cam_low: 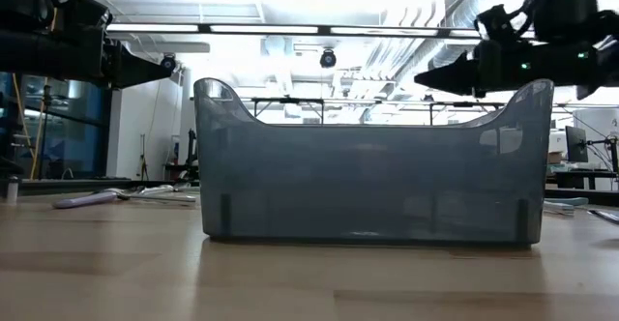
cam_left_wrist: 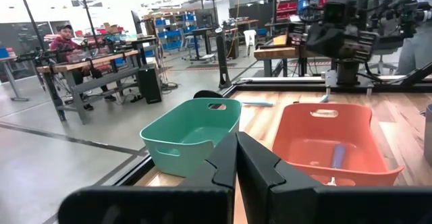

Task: Sort silverware by color (type)
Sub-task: Put the middle left white patterned spoon into the black bin

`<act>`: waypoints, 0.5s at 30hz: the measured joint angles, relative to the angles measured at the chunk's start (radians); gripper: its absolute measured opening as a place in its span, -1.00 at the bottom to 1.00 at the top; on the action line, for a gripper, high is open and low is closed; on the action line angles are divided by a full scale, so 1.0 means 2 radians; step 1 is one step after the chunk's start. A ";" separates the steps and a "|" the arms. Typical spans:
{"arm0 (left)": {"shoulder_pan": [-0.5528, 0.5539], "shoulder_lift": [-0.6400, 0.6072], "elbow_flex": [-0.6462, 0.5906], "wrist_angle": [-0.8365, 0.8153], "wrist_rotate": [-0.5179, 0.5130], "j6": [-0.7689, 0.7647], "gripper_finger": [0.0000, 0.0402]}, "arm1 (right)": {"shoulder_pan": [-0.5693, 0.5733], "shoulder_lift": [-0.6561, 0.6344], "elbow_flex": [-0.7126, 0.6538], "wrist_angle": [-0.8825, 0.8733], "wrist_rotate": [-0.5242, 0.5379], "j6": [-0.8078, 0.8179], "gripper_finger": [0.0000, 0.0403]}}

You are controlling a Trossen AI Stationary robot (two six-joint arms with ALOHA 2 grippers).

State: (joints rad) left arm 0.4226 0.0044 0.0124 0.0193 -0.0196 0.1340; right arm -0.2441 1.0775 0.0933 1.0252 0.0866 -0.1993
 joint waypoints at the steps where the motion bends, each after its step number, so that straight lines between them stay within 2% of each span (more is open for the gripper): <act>1: 0.000 0.000 0.000 0.000 0.000 0.000 -1.00 | -0.017 0.000 0.005 -0.003 -0.020 0.003 -1.00; 4: 0.000 0.000 0.000 0.000 0.000 0.000 -1.00 | -0.065 0.000 0.023 -0.025 -0.084 0.014 -1.00; 7: 0.000 0.000 0.000 0.000 0.000 0.000 -1.00 | -0.097 0.002 0.033 -0.071 -0.136 0.073 -1.00; 11: 0.000 0.000 0.000 0.000 0.000 0.000 -1.00 | -0.086 0.018 0.027 -0.063 -0.134 0.098 -1.00; 15: 0.000 0.000 0.000 0.000 0.000 0.000 -1.00 | -0.071 0.021 0.029 -0.064 -0.130 0.089 -1.00</act>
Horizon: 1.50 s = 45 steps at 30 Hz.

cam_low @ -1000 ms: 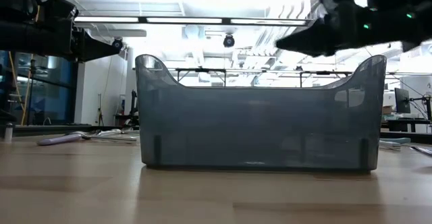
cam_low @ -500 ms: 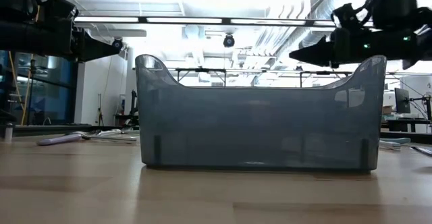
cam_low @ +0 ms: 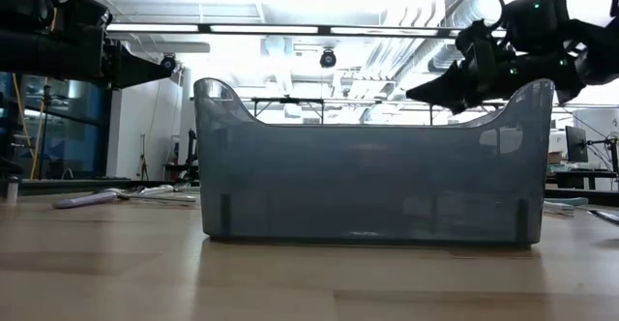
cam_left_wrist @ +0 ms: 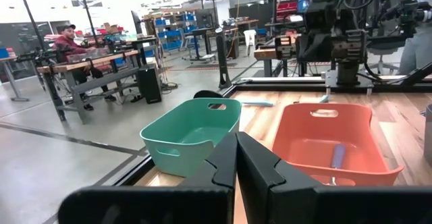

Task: Sort silverware by color (type)
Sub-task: Put the middle left white patterned spoon into the black bin

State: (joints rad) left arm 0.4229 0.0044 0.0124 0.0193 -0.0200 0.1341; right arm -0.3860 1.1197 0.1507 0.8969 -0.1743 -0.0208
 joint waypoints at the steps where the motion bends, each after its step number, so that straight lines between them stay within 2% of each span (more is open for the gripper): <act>1: 0.000 0.000 0.000 0.000 0.000 0.000 -1.00 | 0.001 -0.001 0.004 0.002 0.000 -0.005 -1.00; 6: 0.000 0.000 0.000 0.000 0.000 0.000 -1.00 | 0.001 -0.004 0.039 -0.009 -0.025 -0.011 -1.00; 12: 0.000 0.000 0.000 0.000 0.000 0.000 -1.00 | 0.043 -0.007 0.041 -0.071 -0.028 0.004 -1.00; 19: 0.000 0.000 0.000 0.000 0.000 0.000 -1.00 | 0.072 -0.039 0.041 -0.164 0.034 -0.002 -1.00; 29: 0.000 0.000 0.000 0.000 0.000 0.000 -1.00 | 0.077 -0.128 0.060 -0.290 0.035 -0.006 -1.00; 36: 0.000 0.000 0.000 0.003 -0.010 0.042 -1.00 | 0.077 -0.142 0.061 -0.338 0.061 0.025 -1.00; 40: 0.000 0.000 0.000 0.003 -0.009 0.019 -1.00 | 0.077 -0.141 0.061 -0.348 0.072 0.037 -1.00; 45: 0.000 0.000 0.000 0.004 -0.009 -0.055 -1.00 | 0.073 -0.141 0.061 -0.345 0.073 0.032 -1.00</act>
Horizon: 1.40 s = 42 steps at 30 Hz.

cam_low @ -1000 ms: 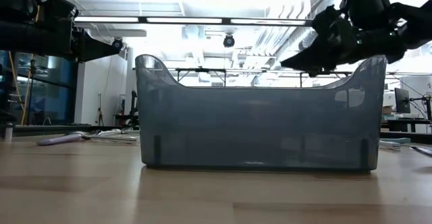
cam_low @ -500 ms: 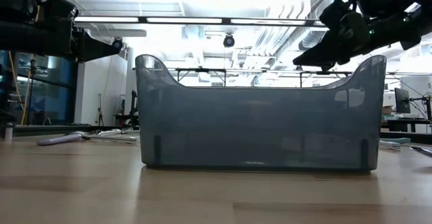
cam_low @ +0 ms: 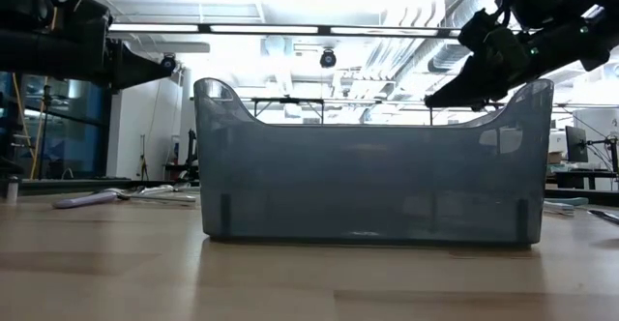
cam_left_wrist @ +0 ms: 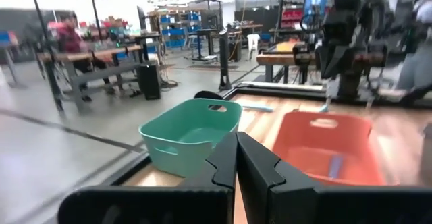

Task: Sort silverware by color (type)
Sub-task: Put the middle left white patterned spoon into the black bin

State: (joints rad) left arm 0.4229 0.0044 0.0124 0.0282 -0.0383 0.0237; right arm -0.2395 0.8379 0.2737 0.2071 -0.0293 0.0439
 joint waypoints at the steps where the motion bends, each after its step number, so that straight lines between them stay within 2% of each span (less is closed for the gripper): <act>1: 0.000 0.000 0.000 0.001 0.000 -0.016 -1.00 | -0.003 0.000 0.000 0.003 0.000 -0.003 -1.00; 6: 0.000 0.003 0.000 0.026 0.007 -0.060 -1.00 | -0.029 0.000 0.000 0.039 -0.001 -0.043 -1.00; 9: 0.000 0.017 0.005 0.024 0.055 -0.070 -1.00 | -0.056 0.000 0.016 0.039 -0.007 -0.069 -1.00; 14: 0.000 0.070 0.020 0.023 0.066 -0.094 -1.00 | -0.107 0.002 0.051 0.028 -0.051 -0.102 -1.00; 18: 0.000 0.132 0.042 0.023 0.067 -0.098 -1.00 | -0.142 0.016 0.061 0.028 -0.079 -0.129 -1.00; 22: 0.000 0.211 0.071 0.023 0.070 -0.098 -1.00 | -0.176 0.041 0.062 0.033 -0.080 -0.147 -1.00; 27: 0.000 0.326 0.120 0.018 0.099 -0.099 -1.00 | -0.214 0.072 0.062 0.059 -0.116 -0.150 -1.00; 30: 0.001 0.395 0.157 -0.020 0.128 -0.098 -1.00 | -0.232 0.085 0.062 0.070 -0.139 -0.150 -1.00; 36: -0.005 0.501 0.224 -0.117 0.180 -0.053 -0.98 | -0.251 0.092 0.062 0.081 -0.141 -0.163 -1.00; 42: -0.037 0.572 0.258 -0.174 0.186 -0.005 -0.82 | -0.254 0.092 0.062 0.082 -0.141 -0.172 -1.00</act>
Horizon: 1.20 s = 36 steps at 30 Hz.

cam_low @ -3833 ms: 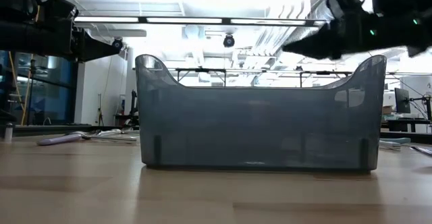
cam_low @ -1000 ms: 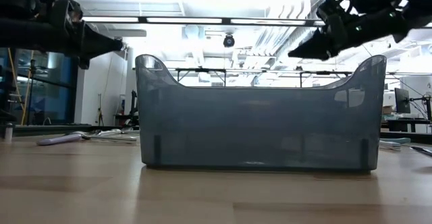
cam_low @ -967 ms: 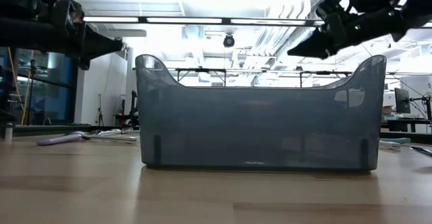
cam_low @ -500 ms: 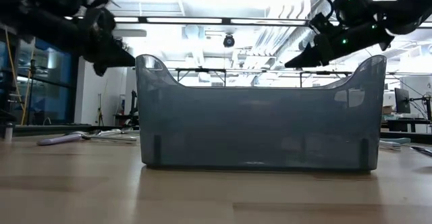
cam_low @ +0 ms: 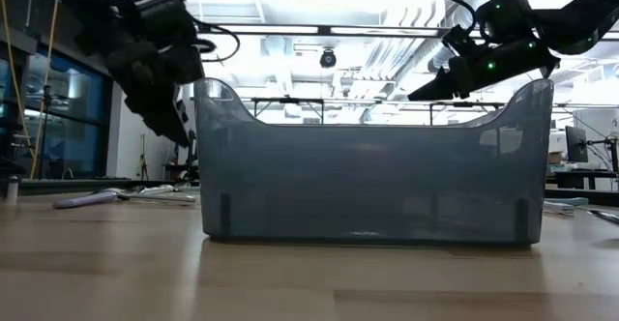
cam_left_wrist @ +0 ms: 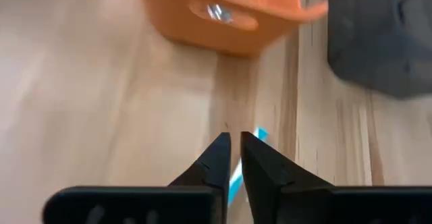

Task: Sort silverware by color (type)
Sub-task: Put the middle left white patterned spoon into the black bin

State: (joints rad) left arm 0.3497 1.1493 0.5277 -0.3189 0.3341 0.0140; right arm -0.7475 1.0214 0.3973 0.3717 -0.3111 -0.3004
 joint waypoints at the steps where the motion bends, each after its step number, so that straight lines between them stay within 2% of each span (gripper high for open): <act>1: -0.006 0.010 0.001 -0.001 -0.002 0.002 -0.78 | 0.000 0.000 0.000 0.000 0.000 0.000 -1.00; 10: -0.053 0.079 0.005 0.001 -0.043 0.038 -0.49 | 0.000 0.000 0.000 0.024 0.000 -0.010 -1.00; 20: -0.086 0.119 0.005 -0.001 -0.083 0.074 -0.48 | 0.000 0.000 0.000 0.030 0.000 -0.011 -1.00; 23: -0.092 0.129 0.005 0.001 -0.111 0.078 -0.50 | 0.000 0.000 0.000 0.030 0.000 -0.011 -1.00; 28: -0.098 0.137 0.006 0.002 -0.121 0.078 -0.61 | 0.000 0.000 0.000 0.030 0.000 -0.011 -1.00; 36: -0.098 0.139 0.019 -0.005 -0.128 0.091 -0.94 | 0.000 0.000 0.000 0.035 0.000 -0.011 -1.00</act>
State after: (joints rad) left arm 0.1544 1.4274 0.5663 -0.3292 0.0780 0.1952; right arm -0.7475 1.0210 0.3973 0.4424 -0.3103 -0.3233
